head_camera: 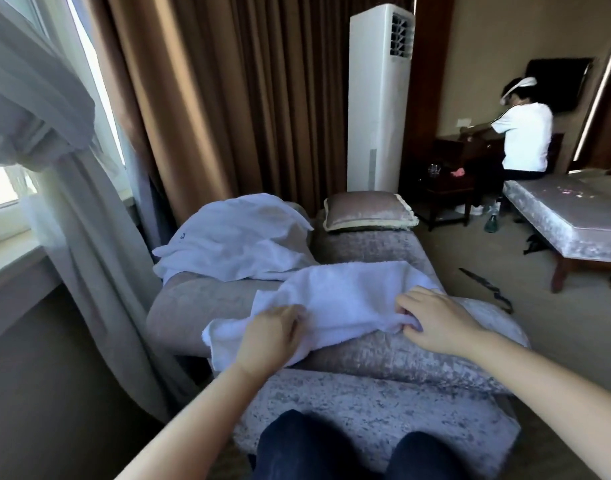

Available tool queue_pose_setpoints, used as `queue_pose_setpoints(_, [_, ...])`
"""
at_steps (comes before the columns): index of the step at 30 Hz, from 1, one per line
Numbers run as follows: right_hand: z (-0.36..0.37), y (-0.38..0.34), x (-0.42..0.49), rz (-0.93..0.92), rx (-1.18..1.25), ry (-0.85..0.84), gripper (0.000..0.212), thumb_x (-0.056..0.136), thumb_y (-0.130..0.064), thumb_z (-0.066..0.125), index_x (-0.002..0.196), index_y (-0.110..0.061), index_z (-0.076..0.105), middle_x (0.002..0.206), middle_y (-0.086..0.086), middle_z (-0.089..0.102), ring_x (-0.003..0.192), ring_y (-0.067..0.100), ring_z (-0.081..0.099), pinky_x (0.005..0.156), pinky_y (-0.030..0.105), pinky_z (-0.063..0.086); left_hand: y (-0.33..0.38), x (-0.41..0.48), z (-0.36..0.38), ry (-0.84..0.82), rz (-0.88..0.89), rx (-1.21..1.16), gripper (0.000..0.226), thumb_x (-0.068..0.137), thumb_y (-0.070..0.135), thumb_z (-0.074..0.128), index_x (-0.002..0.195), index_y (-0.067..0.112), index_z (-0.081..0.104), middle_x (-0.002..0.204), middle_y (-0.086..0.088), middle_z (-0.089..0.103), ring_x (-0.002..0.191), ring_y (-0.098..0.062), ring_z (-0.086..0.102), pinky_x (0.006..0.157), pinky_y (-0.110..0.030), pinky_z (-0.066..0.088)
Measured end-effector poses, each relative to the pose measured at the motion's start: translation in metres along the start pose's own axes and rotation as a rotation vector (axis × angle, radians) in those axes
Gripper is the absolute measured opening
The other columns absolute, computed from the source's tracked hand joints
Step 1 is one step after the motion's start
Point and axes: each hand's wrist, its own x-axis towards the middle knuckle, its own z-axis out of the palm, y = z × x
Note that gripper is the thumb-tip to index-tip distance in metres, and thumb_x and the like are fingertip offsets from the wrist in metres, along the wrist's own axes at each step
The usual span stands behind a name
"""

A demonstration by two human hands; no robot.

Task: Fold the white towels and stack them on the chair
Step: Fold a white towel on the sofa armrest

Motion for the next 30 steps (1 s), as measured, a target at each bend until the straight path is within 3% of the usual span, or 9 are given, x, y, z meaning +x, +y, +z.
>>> queue_pose_setpoints(4, [-0.010,0.005,0.006,-0.024,-0.015,-0.023,0.019,0.089,-0.038,0.053,0.074,-0.027,0.051,0.070,-0.014,0.049,0.068,0.004,0.042,0.069,0.022,0.025,-0.019,0.053,-0.047,0.009,-0.330,-0.186,0.021,0.092,0.015,0.049,0.102,0.020,0.066,0.079,0.007,0.070,0.068,-0.013,0.066,0.064,-0.030,0.049])
queue_pose_setpoints(9, [-0.022,-0.001,0.026,0.050,0.124,0.275,0.039,0.096,-0.038,0.036,0.062,-0.022,0.044,0.054,-0.010,0.037,0.050,0.003,0.033,0.060,0.025,0.030,-0.035,0.099,-0.050,-0.205,-0.268,0.012,0.023,0.095,0.012,0.052,0.108,0.020,0.068,0.102,0.003,0.070,0.089,-0.017,0.064,0.072,-0.027,0.045])
queue_pose_setpoints(11, [-0.029,-0.004,0.043,0.149,0.197,0.309,0.021,0.098,-0.026,0.044,0.089,-0.019,0.061,0.085,-0.008,0.060,0.072,0.012,0.054,0.064,0.031,0.038,-0.033,0.104,-0.037,-0.338,-0.234,0.004,0.023,0.095,0.015,0.055,0.114,0.018,0.067,0.109,0.002,0.069,0.098,-0.020,0.063,0.079,-0.025,0.045])
queue_pose_setpoints(14, [-0.034,-0.005,0.066,0.246,0.181,0.042,0.042,0.099,-0.020,0.046,0.141,-0.022,0.041,0.138,-0.005,0.048,0.125,0.019,0.046,0.095,0.036,0.042,-0.024,0.102,-0.015,-0.516,-0.170,0.003,0.036,0.092,0.025,0.064,0.127,0.018,0.060,0.125,0.000,0.062,0.112,-0.022,0.058,0.089,-0.025,0.041])
queue_pose_setpoints(16, [-0.032,-0.004,0.070,0.195,0.104,-0.147,0.033,0.098,-0.024,0.043,0.130,-0.030,0.047,0.118,-0.007,0.057,0.108,0.019,0.050,0.089,0.034,0.038,-0.020,0.097,-0.003,-0.574,-0.135,0.060,0.046,0.088,0.033,0.068,0.130,0.019,0.056,0.128,0.002,0.058,0.115,-0.020,0.054,0.089,-0.025,0.039])
queue_pose_setpoints(19, [-0.019,-0.005,0.060,0.101,-0.039,-0.177,0.014,0.092,-0.023,0.044,0.080,-0.031,0.045,0.075,-0.013,0.043,0.075,0.007,0.036,0.087,0.030,0.031,-0.016,0.095,-0.003,-0.514,-0.168,-0.098,0.025,0.091,0.037,0.064,0.110,0.020,0.066,0.106,0.007,0.065,0.089,-0.008,0.059,0.078,-0.021,0.039])
queue_pose_setpoints(22, [-0.012,-0.004,0.048,0.056,-0.042,-0.072,0.015,0.087,-0.020,0.048,0.073,-0.024,0.048,0.069,-0.009,0.043,0.068,0.007,0.035,0.084,0.030,0.029,-0.020,0.103,-0.009,-0.459,-0.209,-0.123,0.015,0.099,0.029,0.050,0.104,0.017,0.059,0.095,0.003,0.070,0.067,-0.014,0.062,0.066,-0.026,0.046])
queue_pose_setpoints(26, [-0.009,-0.004,0.045,0.027,0.003,-0.038,0.013,0.087,-0.021,0.053,0.078,-0.023,0.061,0.074,-0.015,0.053,0.072,0.012,0.040,0.080,0.033,0.029,-0.024,0.104,-0.005,-0.666,-0.142,0.210,0.024,0.094,0.026,0.058,0.118,0.022,0.062,0.120,-0.001,0.058,0.106,-0.023,0.058,0.092,-0.036,0.046])
queue_pose_setpoints(30, [-0.008,-0.004,0.046,0.031,-0.033,-0.034,0.014,0.090,-0.023,0.050,0.081,-0.024,0.061,0.079,-0.014,0.055,0.077,0.012,0.040,0.084,0.033,0.031,-0.021,0.099,-0.001,-0.608,-0.111,0.143,0.019,0.093,0.021,0.059,0.110,0.020,0.067,0.115,0.000,0.061,0.097,-0.016,0.057,0.085,-0.024,0.044])
